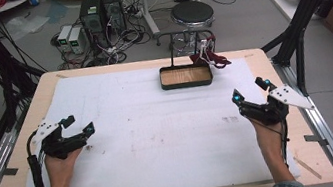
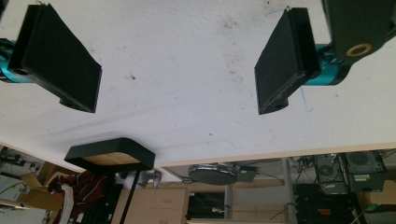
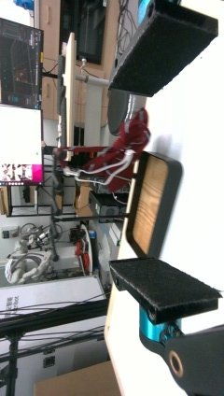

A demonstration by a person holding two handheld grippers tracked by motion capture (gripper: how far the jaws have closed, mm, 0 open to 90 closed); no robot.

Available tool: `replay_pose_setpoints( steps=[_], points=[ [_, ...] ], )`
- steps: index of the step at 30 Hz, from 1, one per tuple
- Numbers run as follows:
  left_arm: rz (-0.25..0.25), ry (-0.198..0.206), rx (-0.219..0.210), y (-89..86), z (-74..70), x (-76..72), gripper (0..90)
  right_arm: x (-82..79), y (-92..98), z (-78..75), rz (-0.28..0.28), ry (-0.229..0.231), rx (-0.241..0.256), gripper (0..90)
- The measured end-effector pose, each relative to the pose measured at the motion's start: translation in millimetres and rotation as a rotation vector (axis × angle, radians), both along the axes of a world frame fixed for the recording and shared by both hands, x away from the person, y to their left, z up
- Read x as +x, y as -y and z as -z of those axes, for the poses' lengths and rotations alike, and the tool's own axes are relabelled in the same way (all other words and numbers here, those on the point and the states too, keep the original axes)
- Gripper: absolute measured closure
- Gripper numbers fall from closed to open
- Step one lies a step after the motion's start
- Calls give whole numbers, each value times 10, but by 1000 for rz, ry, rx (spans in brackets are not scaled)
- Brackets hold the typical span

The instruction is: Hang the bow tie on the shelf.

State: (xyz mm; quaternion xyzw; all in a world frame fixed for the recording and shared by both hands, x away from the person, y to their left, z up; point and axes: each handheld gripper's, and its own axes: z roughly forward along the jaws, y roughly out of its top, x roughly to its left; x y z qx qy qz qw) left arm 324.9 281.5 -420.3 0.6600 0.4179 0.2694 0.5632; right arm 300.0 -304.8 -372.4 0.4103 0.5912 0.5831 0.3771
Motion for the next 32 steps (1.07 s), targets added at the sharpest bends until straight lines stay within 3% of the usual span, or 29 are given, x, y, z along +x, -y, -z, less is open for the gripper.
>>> replay_pose_setpoints(
  steps=[10, 15, 18, 21, 25, 32],
  points=[
    [3, -3, 4, 4, 3, 2, 151, -129, 0, 330, 10, -42, 22, 113],
    [2, -4, 2, 11, 6, 2, 151, -191, -31, 530, 0, -90, 26, 113],
    [0, -5, 2, 11, 9, 4, 150, -209, -43, 582, -4, -106, 38, 113],
    [0, -6, 7, 13, 10, 5, 151, -243, -67, 657, 11, -117, 0, 113],
    [1, -5, 10, 15, 13, 10, 151, -246, -73, 701, -6, -179, 33, 113],
    [5, -9, 15, 20, 16, 12, 151, -247, -78, 705, -11, -183, 21, 113]
  ],
)
